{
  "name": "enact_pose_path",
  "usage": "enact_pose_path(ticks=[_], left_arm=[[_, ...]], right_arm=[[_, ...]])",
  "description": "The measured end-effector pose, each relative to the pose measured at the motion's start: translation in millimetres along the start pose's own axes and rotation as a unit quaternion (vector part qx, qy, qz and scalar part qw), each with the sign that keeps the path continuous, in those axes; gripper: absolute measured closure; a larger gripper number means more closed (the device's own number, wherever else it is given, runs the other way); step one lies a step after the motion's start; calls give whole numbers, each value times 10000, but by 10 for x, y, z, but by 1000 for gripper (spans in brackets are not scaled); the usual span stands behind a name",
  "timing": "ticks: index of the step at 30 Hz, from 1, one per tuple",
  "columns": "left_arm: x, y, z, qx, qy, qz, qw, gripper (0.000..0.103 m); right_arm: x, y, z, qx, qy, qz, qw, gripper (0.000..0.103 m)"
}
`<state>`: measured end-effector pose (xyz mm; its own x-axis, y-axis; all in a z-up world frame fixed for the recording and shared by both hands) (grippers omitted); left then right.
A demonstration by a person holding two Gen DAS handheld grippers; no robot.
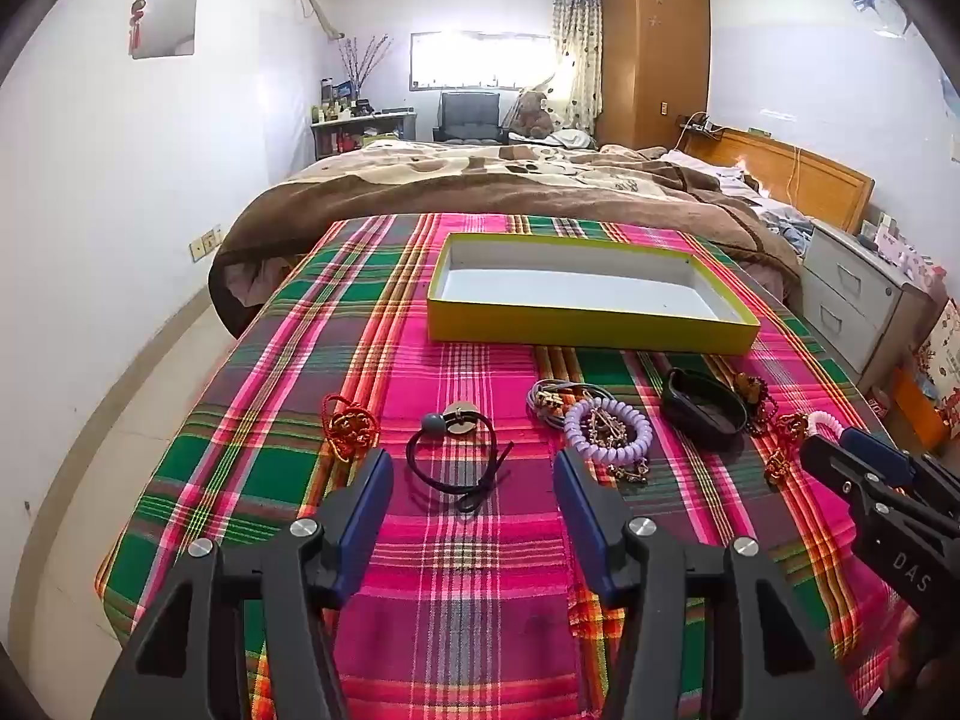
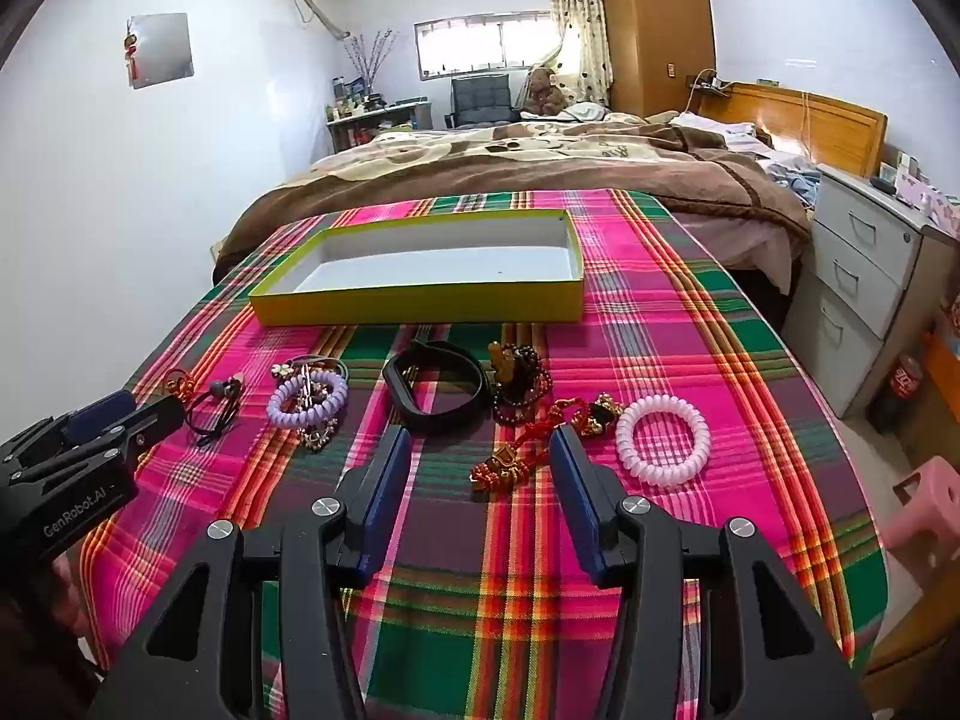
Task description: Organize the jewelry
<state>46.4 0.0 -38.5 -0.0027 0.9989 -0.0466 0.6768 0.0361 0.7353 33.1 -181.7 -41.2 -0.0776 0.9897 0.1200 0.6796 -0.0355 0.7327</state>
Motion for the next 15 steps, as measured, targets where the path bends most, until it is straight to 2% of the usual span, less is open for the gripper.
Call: enact_pose_path(ticks=[7,15], left_arm=[[122,27,-74,-54,47,21,10000,48],[40,6,-147,-150,163,79,9997,48]], right_arm=[[-1,-30,3,26,-25,4,10000,54],[-23,-43,-75,-71,-192,71,9998,54]])
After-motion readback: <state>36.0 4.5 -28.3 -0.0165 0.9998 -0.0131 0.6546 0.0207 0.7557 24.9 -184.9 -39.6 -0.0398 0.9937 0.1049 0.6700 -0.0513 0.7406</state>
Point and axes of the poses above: each gripper's, at about its wrist camera, not at the fingertips, and z roughly the way its jaws point, x to its left, y to its top, the point moved 6 cm from there along z, roughly the way its jaws point, and after that the axes turned 3 degrees about x, right-handed, at the moved point
